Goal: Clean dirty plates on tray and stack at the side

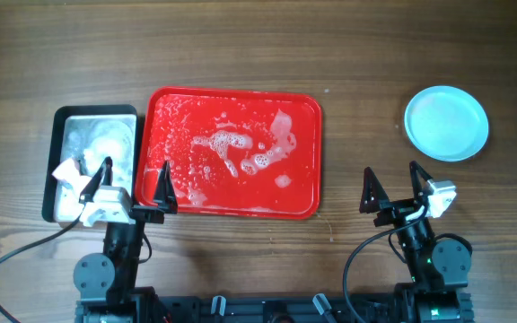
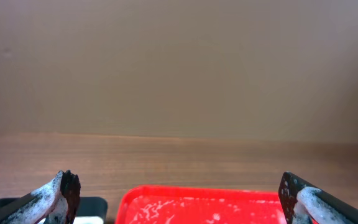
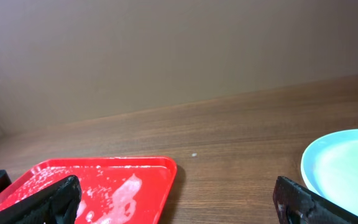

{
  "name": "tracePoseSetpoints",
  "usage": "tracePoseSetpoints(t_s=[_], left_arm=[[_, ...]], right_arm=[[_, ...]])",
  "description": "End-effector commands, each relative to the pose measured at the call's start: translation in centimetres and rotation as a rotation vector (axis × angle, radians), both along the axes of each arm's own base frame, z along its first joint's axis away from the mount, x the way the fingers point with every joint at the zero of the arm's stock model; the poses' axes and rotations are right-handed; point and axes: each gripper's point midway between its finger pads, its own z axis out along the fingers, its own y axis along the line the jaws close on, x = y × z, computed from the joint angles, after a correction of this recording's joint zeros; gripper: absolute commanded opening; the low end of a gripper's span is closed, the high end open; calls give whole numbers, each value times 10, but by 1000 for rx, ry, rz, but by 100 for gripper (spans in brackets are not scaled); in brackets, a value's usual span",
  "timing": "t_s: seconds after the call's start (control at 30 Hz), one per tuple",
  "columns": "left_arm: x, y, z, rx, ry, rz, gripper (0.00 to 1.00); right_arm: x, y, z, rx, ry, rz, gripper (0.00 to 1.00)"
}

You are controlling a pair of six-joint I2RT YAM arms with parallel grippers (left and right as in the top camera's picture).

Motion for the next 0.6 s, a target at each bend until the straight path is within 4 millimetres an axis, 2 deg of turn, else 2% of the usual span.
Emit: tracePoseSetpoints(t_s=[0.0, 0.27, 0.57], left_arm=[[0, 0, -23, 75, 23, 2, 100], [3, 6, -67, 22, 166, 26, 100], [3, 11, -69, -13, 178, 59, 100]], right_arm=[[0, -1, 0, 12, -1, -7, 100], [0, -1, 0, 11, -1, -7, 100], [0, -1, 0, 11, -1, -7, 100]])
